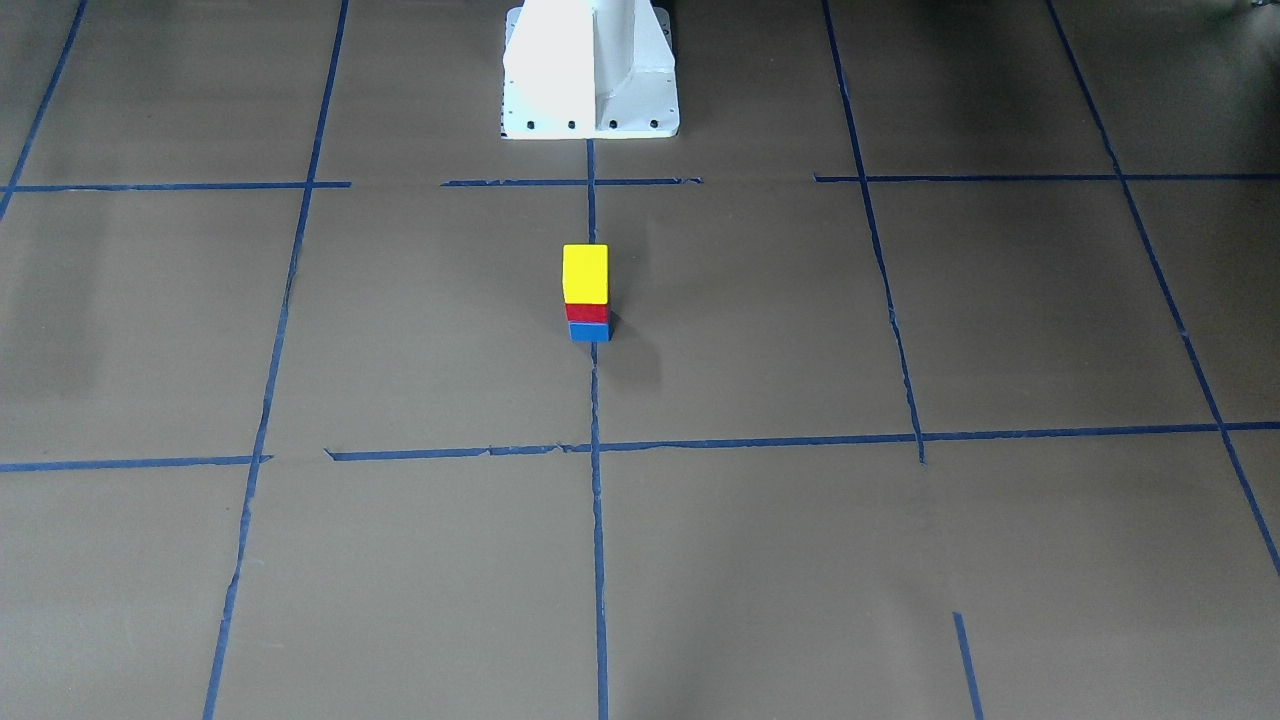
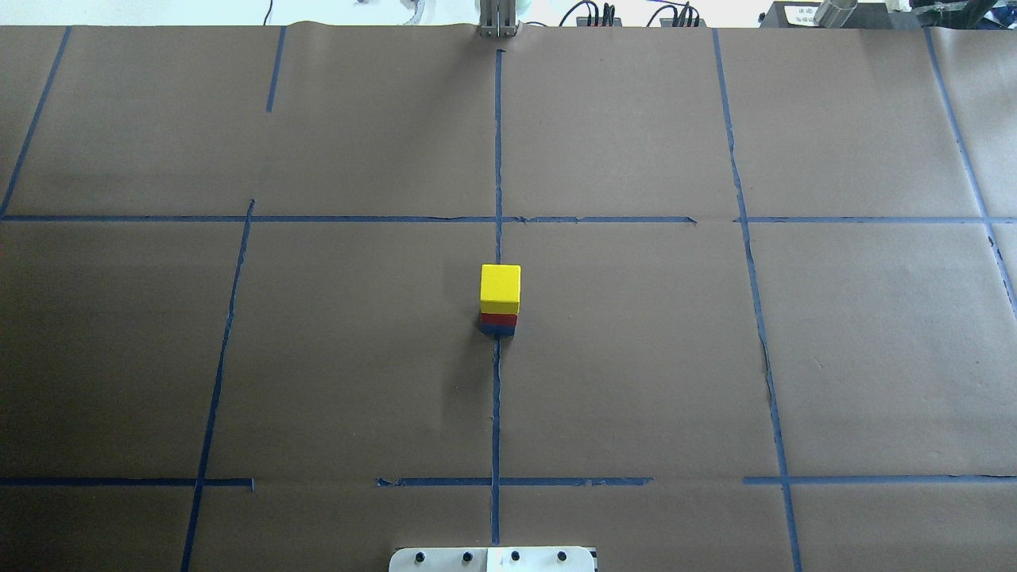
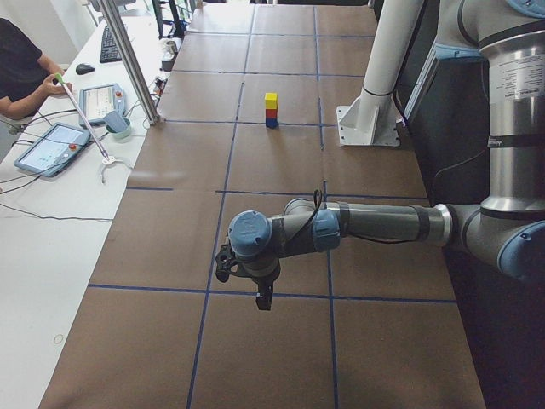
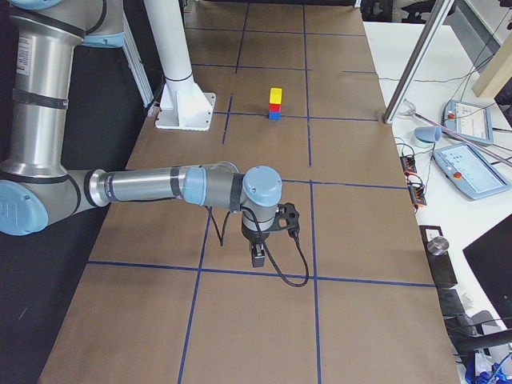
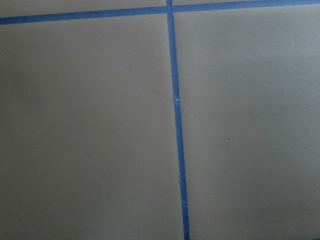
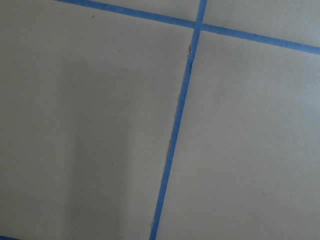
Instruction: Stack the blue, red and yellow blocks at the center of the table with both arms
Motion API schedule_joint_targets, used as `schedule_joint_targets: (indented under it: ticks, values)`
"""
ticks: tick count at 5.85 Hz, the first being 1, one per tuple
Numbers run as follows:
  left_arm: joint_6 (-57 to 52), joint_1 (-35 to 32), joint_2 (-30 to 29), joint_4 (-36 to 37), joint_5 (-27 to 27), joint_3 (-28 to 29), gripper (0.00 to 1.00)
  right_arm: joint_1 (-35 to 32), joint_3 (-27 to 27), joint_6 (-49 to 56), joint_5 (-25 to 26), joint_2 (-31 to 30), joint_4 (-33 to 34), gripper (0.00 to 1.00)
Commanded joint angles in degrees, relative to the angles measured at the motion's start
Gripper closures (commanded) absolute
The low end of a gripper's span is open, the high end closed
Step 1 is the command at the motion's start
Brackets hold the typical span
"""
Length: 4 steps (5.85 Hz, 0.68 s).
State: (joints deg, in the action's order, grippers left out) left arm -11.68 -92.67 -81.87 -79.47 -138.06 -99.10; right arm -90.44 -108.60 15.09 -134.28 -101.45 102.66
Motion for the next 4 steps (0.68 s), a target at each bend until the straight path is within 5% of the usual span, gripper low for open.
schedule_joint_targets:
  ticks: [1, 4]
  values:
    - [1.9, 0.1, 0.0, -3.5, -0.1, 0.6, 0.00, 0.1, 0.1, 0.0, -0.7, 0.0, -0.2, 0.00]
    - [1.1, 0.0, 0.3, -3.7, 0.3, -0.5, 0.00, 0.5, 0.4, 0.0, -0.5, 0.0, -0.3, 0.00]
